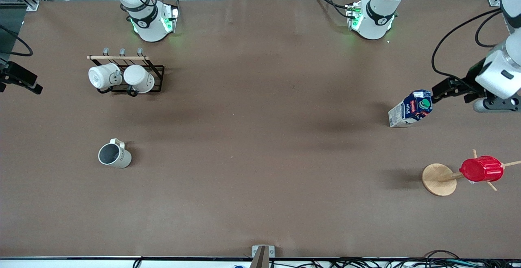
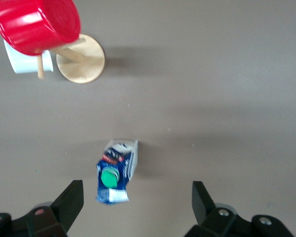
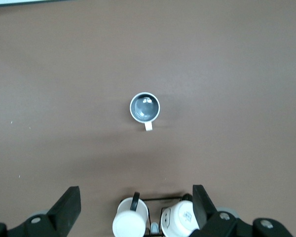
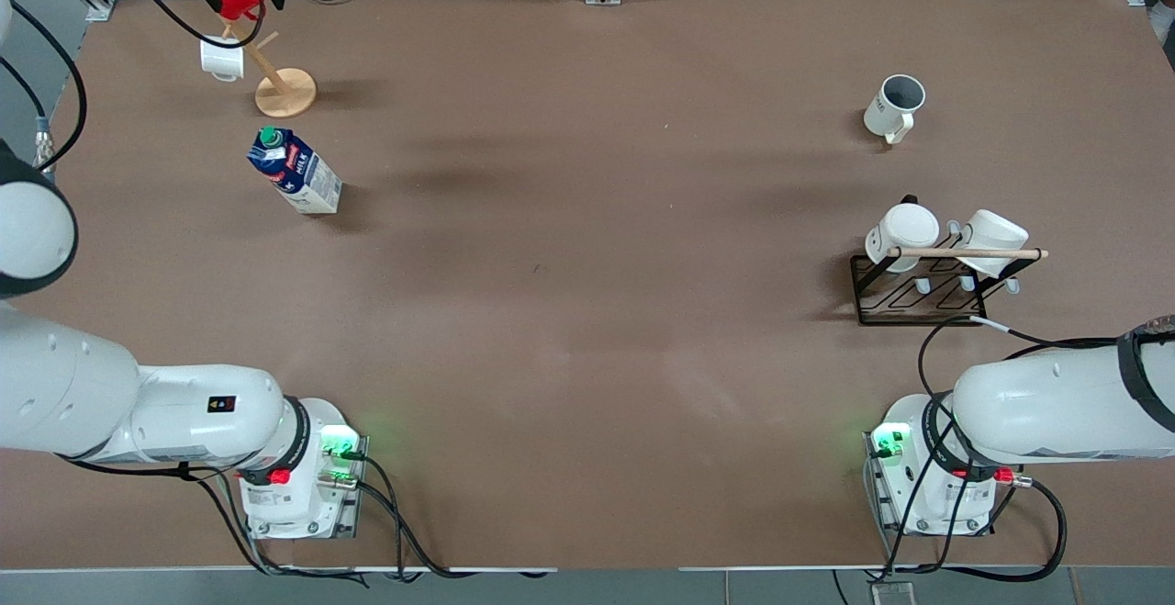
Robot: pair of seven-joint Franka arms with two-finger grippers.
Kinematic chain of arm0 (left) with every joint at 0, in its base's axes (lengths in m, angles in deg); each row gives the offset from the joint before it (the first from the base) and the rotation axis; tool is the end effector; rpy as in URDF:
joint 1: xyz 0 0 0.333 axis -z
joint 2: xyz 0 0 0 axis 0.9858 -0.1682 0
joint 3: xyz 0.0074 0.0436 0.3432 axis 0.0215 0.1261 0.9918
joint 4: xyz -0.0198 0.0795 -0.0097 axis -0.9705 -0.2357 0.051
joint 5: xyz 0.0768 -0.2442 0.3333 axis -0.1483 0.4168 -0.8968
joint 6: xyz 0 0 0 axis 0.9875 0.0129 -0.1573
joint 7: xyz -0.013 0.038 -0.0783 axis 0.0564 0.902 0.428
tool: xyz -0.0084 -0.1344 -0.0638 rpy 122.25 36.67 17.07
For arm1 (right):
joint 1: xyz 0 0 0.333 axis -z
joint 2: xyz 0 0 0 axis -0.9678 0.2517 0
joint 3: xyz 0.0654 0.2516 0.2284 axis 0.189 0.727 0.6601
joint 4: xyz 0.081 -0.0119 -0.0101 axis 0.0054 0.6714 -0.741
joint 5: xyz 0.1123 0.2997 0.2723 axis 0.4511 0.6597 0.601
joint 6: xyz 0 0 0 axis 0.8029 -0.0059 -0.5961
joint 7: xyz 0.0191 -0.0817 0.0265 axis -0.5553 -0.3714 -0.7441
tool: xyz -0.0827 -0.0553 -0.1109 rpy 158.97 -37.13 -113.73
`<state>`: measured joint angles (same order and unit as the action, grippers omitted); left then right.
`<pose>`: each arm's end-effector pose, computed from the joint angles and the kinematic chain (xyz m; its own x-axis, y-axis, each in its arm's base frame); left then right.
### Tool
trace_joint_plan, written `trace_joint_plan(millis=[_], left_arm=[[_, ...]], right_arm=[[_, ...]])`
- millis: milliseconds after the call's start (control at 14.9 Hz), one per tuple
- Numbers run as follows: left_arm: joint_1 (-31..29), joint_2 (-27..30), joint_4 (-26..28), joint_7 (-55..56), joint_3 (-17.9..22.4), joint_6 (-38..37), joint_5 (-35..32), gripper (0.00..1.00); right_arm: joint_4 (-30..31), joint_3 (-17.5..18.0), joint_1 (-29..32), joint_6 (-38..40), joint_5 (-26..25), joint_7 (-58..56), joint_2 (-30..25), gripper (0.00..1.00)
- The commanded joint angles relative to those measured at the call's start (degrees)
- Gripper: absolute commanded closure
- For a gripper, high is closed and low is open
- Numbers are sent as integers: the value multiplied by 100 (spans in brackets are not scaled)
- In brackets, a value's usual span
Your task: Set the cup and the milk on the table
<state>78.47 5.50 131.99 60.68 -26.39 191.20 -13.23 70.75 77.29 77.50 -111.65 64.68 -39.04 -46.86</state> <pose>0.6047 -0.0127 0.5315 0.9996 0.0208 0.0193 0.0205 -0.9996 0.0192 0.5982 -0.0532 0.6264 0.9953 -0.0724 0.0642 -0.0718 -0.9973 -0.0127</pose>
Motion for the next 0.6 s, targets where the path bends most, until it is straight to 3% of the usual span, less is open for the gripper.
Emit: trace_joint_plan(millis=[0, 402, 536], left_arm=[[-211, -403, -52, -149, -10, 272, 24, 3], [-246, -580, 992, -193, -2, 1141, -283, 4], [-246, -545, 1379, -193, -2, 1423, -283, 4]], right_arm=[[253, 4, 90, -571, -39, -655, 509, 0], [1790, -14, 100, -2872, -39, -984, 1231, 0], [1941, -14, 100, -3454, -39, -993, 1625, 0]])
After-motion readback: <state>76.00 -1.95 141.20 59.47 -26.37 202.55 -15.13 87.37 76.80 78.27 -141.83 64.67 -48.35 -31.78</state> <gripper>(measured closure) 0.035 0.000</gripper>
